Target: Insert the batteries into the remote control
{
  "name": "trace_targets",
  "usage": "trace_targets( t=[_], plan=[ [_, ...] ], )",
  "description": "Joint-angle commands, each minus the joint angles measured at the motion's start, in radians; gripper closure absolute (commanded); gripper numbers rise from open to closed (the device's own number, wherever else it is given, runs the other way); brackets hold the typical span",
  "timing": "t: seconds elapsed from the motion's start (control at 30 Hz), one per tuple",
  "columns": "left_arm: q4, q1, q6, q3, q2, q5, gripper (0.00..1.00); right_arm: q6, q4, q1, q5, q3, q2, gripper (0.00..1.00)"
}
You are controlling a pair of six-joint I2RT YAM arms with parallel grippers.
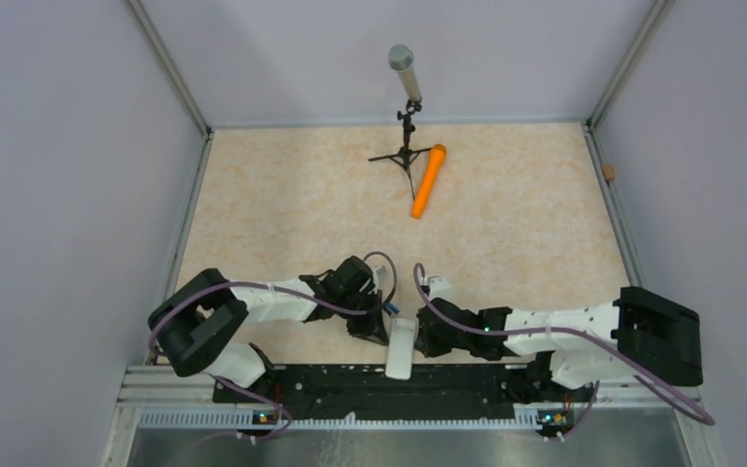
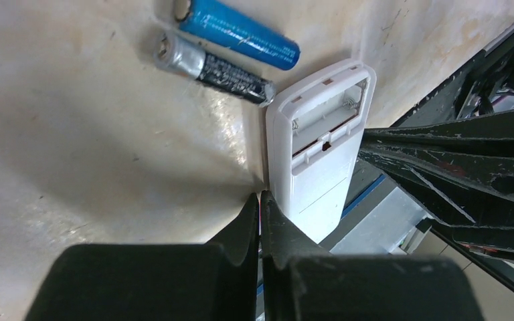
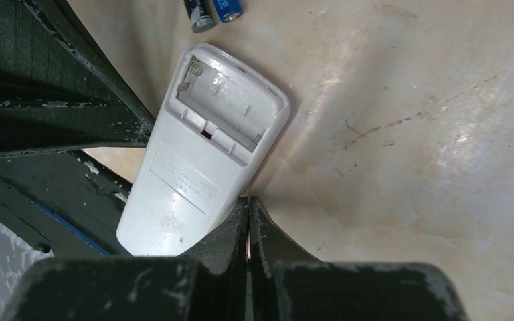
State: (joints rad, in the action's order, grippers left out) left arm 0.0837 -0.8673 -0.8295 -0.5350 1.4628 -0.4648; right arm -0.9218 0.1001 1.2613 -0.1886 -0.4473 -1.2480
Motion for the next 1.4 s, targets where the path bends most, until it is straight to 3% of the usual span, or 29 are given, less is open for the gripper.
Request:
trace_targets(
  t=[0.0, 0.53, 0.97, 1.37],
  plan=[
    [-0.076, -0.020, -0.018, -0.056, 0.026, -0.016, 1.00, -0.005, -0.001, -0.026, -0.001, 0.004, 0.034, 1.00],
    [-0.089, -0.025, -0.032, -0.013, -0.008, 0.017, 1.00, 0.064, 0.083, -0.063, -0.008, -0.057, 0.018, 1.00],
    [0.105, -0.024, 0.014, 0.003, -0.147, 0.129, 0.91, 0.168, 0.250, -0.075, -0.105, -0.197, 0.052, 0.94],
    [0.208, -0.003, 0.021, 0.003, -0.330, 0.253, 0.67, 0.331, 0.195, -0.149, -0.041, -0.350, -0.081, 0.70]
  ],
)
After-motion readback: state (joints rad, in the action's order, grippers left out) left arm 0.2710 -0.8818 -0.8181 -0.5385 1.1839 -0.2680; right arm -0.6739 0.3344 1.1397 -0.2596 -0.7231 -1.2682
